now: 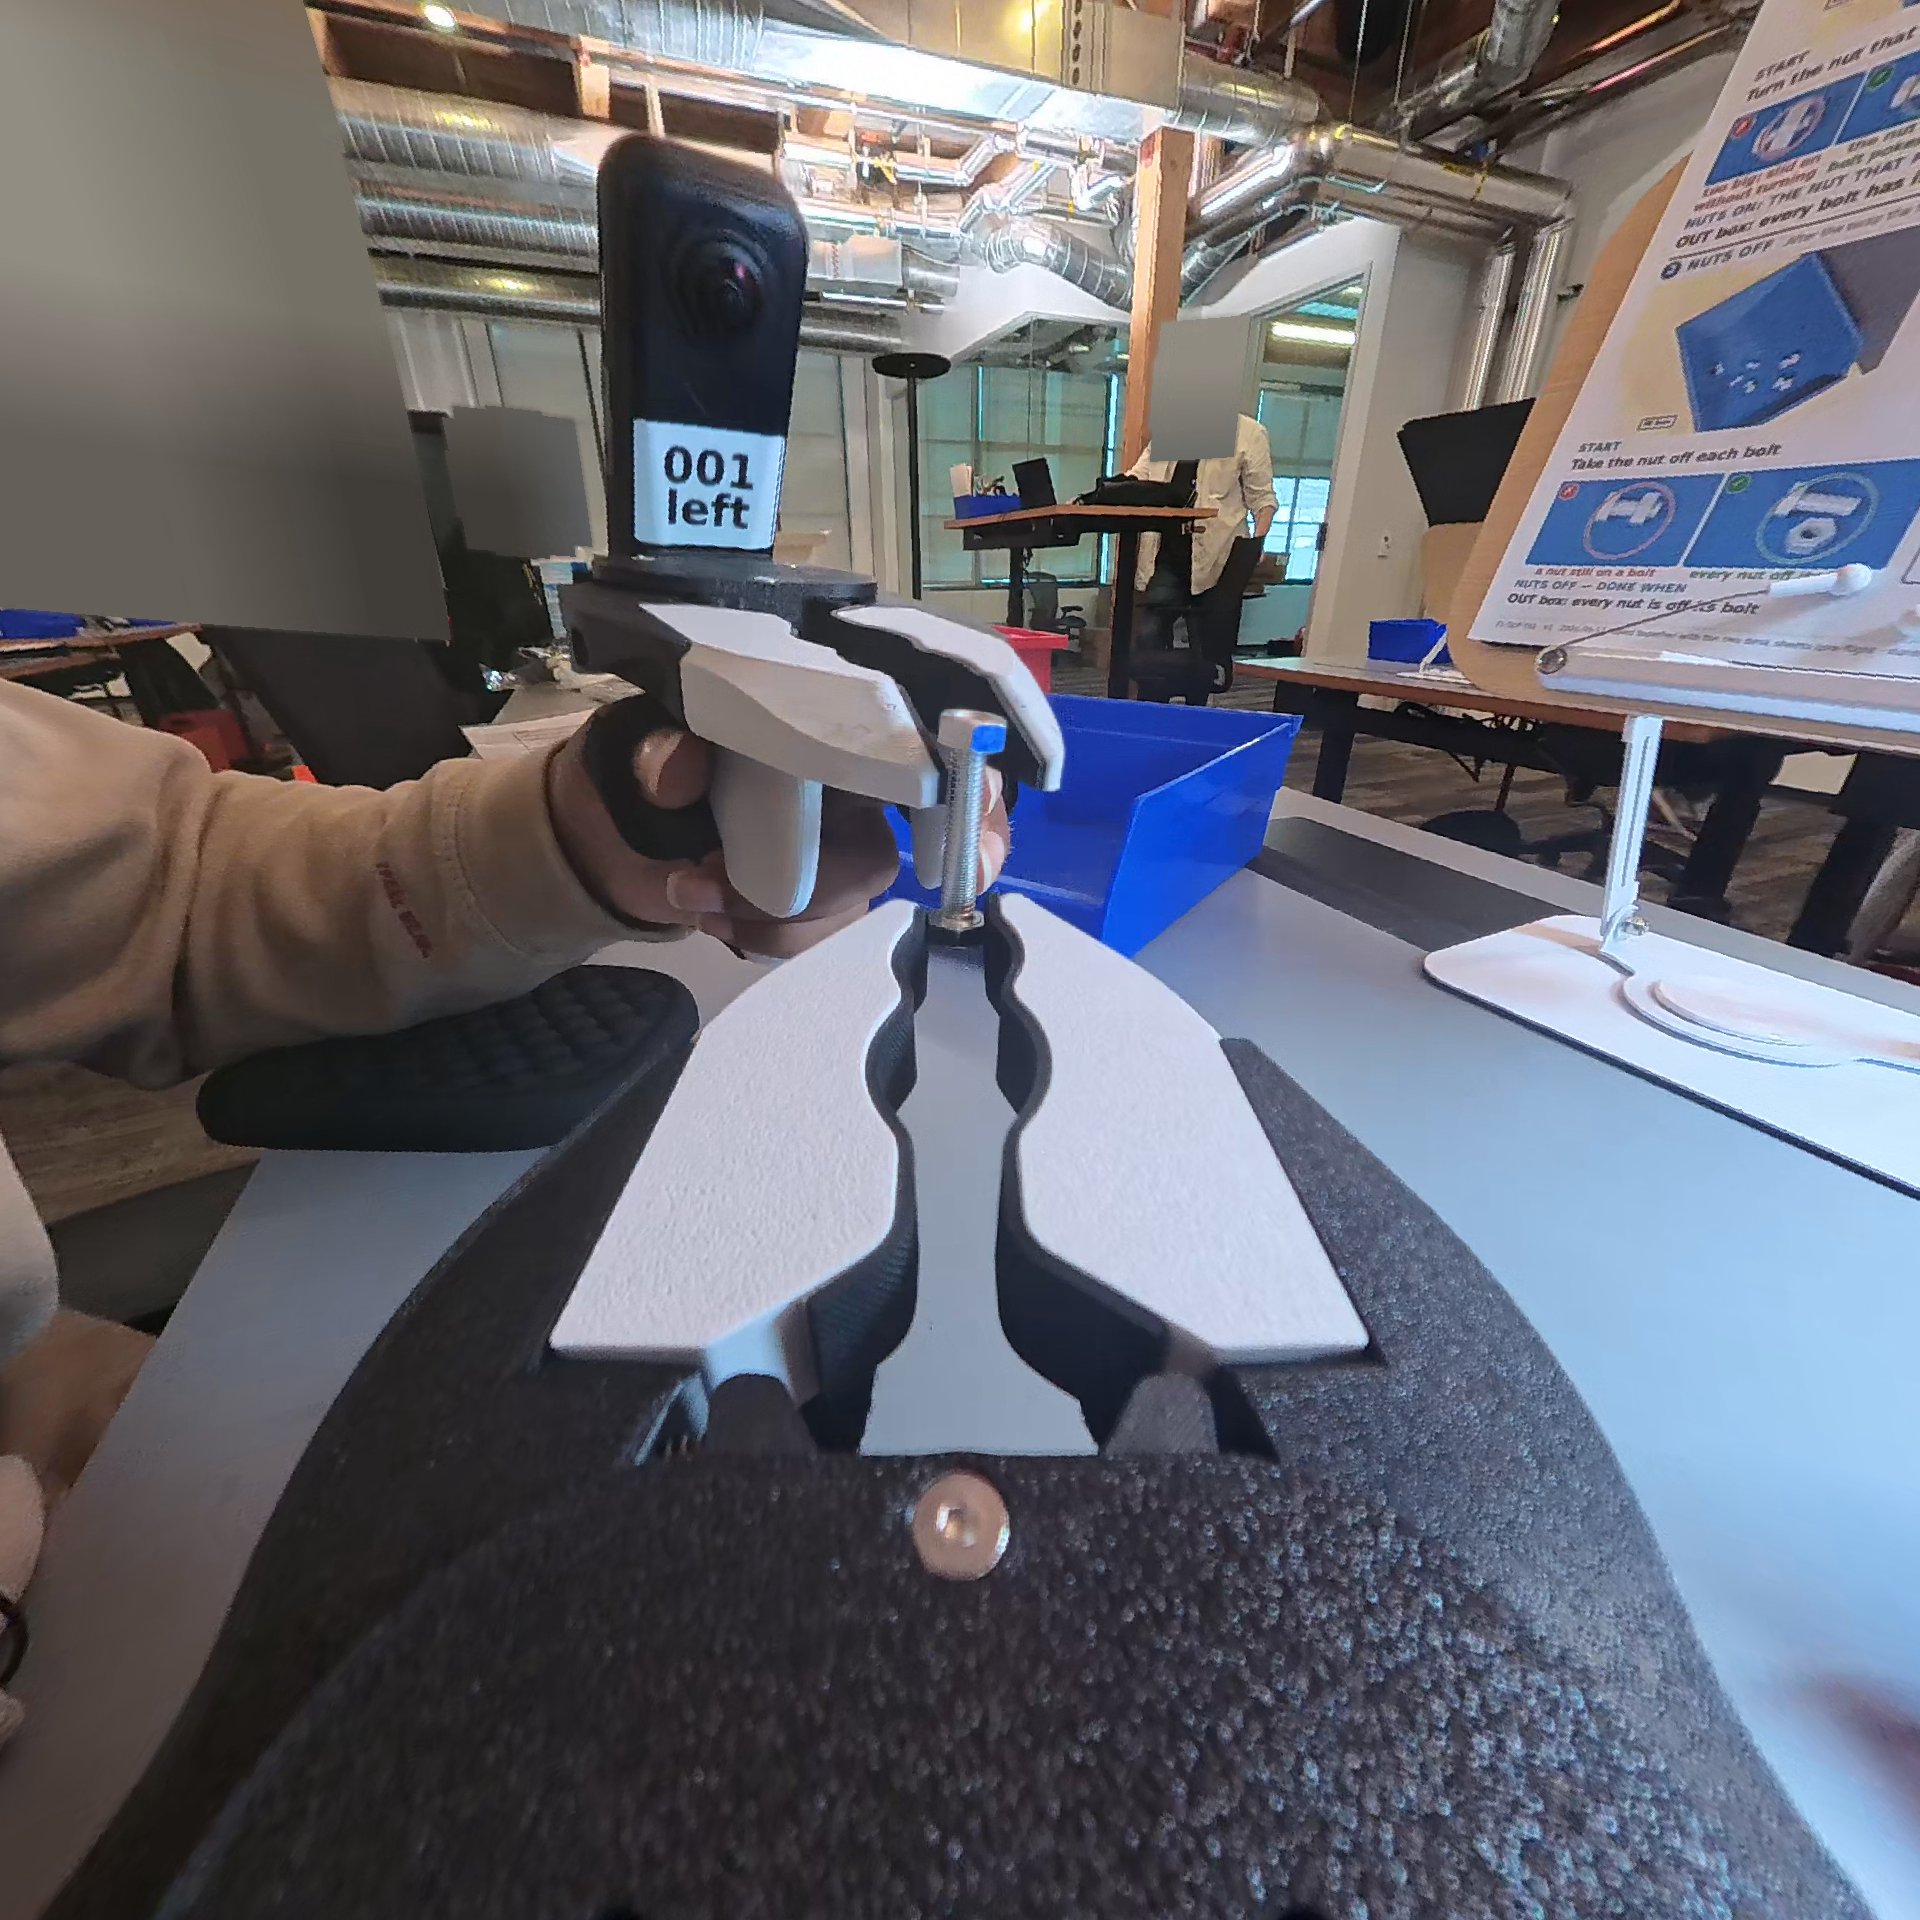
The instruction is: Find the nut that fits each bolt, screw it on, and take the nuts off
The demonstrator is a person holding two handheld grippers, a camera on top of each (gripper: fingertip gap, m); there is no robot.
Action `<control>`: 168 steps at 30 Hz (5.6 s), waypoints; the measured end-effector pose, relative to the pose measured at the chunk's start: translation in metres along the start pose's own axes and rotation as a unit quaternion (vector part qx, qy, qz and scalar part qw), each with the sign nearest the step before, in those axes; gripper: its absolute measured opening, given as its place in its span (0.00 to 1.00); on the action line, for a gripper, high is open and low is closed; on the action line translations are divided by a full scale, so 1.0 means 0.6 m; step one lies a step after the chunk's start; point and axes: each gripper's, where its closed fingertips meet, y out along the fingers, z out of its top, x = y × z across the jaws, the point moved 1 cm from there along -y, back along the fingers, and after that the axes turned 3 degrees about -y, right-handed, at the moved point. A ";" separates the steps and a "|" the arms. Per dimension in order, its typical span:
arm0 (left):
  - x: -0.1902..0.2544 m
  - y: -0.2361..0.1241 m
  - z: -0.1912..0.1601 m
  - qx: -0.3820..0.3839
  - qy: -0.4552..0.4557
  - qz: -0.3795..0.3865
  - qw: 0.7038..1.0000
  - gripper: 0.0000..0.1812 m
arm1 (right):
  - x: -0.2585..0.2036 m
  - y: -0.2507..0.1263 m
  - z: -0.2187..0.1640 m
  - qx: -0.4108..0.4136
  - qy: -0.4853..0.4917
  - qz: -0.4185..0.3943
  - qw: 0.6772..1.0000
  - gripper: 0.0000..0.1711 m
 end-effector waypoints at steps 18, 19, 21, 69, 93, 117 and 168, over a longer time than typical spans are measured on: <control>-0.012 -0.012 0.012 0.040 -0.041 -0.008 0.998 0.08 | 0.002 -0.003 0.007 0.009 -0.008 -0.003 1.000 0.06; -0.007 -0.012 0.014 0.046 -0.041 -0.015 0.998 0.10 | 0.002 -0.003 0.006 0.008 -0.008 -0.002 1.000 0.06; 0.005 -0.007 0.017 0.051 -0.036 -0.027 0.998 0.12 | 0.002 -0.002 0.004 0.004 -0.008 -0.003 1.000 0.06; 0.011 0.008 0.015 0.064 -0.024 -0.014 0.998 0.12 | -0.007 -0.005 0.013 0.008 0.001 0.015 1.000 0.06; 0.006 0.002 0.035 0.112 -0.053 -0.014 0.992 0.13 | -0.010 -0.011 0.029 0.032 0.006 0.025 0.999 0.06; 0.031 0.011 0.025 0.083 -0.048 -0.055 0.994 0.05 | -0.018 -0.010 0.025 0.022 0.032 0.052 0.998 0.06; 0.004 -0.001 0.028 0.111 -0.074 -0.039 0.990 0.05 | -0.012 -0.021 0.042 0.053 0.027 0.055 0.997 0.06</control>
